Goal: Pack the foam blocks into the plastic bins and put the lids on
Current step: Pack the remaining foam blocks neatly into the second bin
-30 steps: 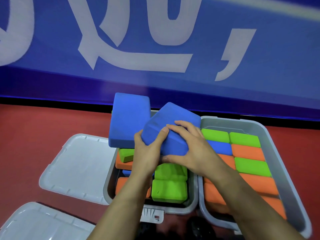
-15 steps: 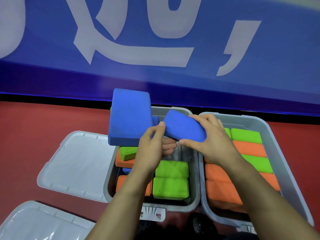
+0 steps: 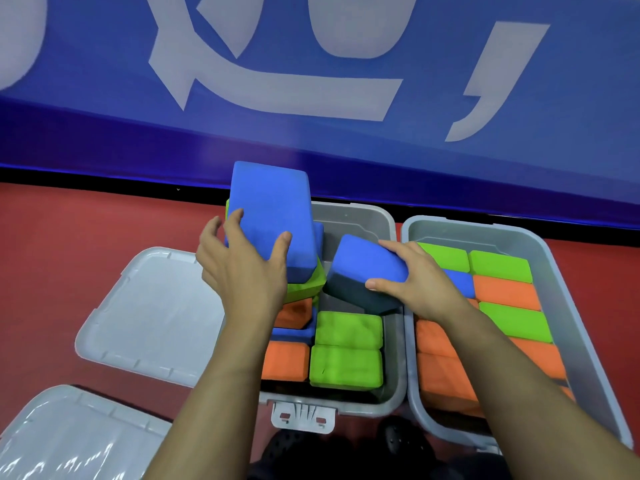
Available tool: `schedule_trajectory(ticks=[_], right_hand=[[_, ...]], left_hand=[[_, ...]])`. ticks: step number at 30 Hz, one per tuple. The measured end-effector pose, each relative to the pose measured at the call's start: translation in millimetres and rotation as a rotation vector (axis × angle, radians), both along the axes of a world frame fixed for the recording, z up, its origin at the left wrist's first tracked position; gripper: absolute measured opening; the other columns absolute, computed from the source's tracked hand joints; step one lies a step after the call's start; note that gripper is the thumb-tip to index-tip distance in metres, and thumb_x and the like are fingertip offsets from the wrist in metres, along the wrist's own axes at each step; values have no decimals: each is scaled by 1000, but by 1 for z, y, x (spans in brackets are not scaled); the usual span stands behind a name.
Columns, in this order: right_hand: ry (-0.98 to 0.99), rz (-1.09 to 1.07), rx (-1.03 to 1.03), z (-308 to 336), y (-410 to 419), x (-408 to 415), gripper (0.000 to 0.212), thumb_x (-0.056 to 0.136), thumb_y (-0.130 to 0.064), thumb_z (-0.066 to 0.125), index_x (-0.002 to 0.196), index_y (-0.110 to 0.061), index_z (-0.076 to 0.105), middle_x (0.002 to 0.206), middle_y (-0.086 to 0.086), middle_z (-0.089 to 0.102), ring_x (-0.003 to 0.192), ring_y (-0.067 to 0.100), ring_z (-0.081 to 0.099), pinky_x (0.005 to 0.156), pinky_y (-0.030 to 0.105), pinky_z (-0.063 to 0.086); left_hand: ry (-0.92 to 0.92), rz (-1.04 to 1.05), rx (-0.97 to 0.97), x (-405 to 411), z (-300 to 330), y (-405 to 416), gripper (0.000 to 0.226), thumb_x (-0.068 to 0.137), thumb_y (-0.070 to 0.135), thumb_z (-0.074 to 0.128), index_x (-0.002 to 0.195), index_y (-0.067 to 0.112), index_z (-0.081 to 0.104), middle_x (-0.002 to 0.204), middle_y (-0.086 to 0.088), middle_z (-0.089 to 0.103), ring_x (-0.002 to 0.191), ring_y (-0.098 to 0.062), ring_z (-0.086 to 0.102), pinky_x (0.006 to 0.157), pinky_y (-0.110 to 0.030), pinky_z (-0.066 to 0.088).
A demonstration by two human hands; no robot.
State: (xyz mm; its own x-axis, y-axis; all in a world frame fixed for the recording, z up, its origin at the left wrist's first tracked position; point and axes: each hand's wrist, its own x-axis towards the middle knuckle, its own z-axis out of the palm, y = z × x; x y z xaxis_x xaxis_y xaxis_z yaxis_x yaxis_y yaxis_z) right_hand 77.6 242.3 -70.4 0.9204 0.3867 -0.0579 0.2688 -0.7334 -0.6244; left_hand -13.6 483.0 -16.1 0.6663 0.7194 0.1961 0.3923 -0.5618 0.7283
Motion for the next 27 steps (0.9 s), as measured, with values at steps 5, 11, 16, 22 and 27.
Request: schedule_trajectory(ticks=[5, 11, 16, 22, 27], right_hand=[[82, 126, -86, -15, 6, 33, 84, 77, -56, 79, 150, -32, 43, 130, -5, 50, 127, 17, 46, 108, 31, 36], [178, 274, -274, -52, 18, 61, 88, 79, -58, 76, 154, -32, 37, 132, 0, 50, 127, 22, 49, 108, 35, 38], [202, 317, -415, -98, 34, 64, 87, 83, -59, 72, 155, -31, 33, 144, 5, 45, 132, 30, 47, 109, 42, 39], [136, 337, -635, -154, 45, 60, 81, 92, -62, 56, 159, -32, 21, 157, 0, 39, 142, 24, 38, 111, 41, 30], [223, 338, -606, -146, 45, 60, 89, 94, -64, 52, 161, -31, 4, 169, -2, 6, 155, 20, 11, 121, 46, 19]], left_hand=[[68, -17, -167, 1, -11, 8, 83, 87, 41, 74, 154, 19, 30, 152, -14, 30, 137, -38, 32, 109, -51, 34], [57, 99, -553, 4, -26, 27, 87, 87, 49, 71, 155, 20, 25, 147, -15, 42, 126, -37, 50, 107, -52, 44], [-44, 86, -675, 5, -34, 27, 68, 89, 42, 71, 146, 23, 38, 136, -6, 54, 106, -24, 58, 92, -37, 48], [-111, 64, -723, 7, -41, 29, 68, 86, 45, 73, 143, 28, 42, 133, -5, 53, 100, -14, 61, 88, -36, 51], [-127, 80, -723, 12, -37, 25, 71, 70, 53, 72, 134, 29, 52, 126, -6, 60, 101, -21, 66, 93, -46, 56]])
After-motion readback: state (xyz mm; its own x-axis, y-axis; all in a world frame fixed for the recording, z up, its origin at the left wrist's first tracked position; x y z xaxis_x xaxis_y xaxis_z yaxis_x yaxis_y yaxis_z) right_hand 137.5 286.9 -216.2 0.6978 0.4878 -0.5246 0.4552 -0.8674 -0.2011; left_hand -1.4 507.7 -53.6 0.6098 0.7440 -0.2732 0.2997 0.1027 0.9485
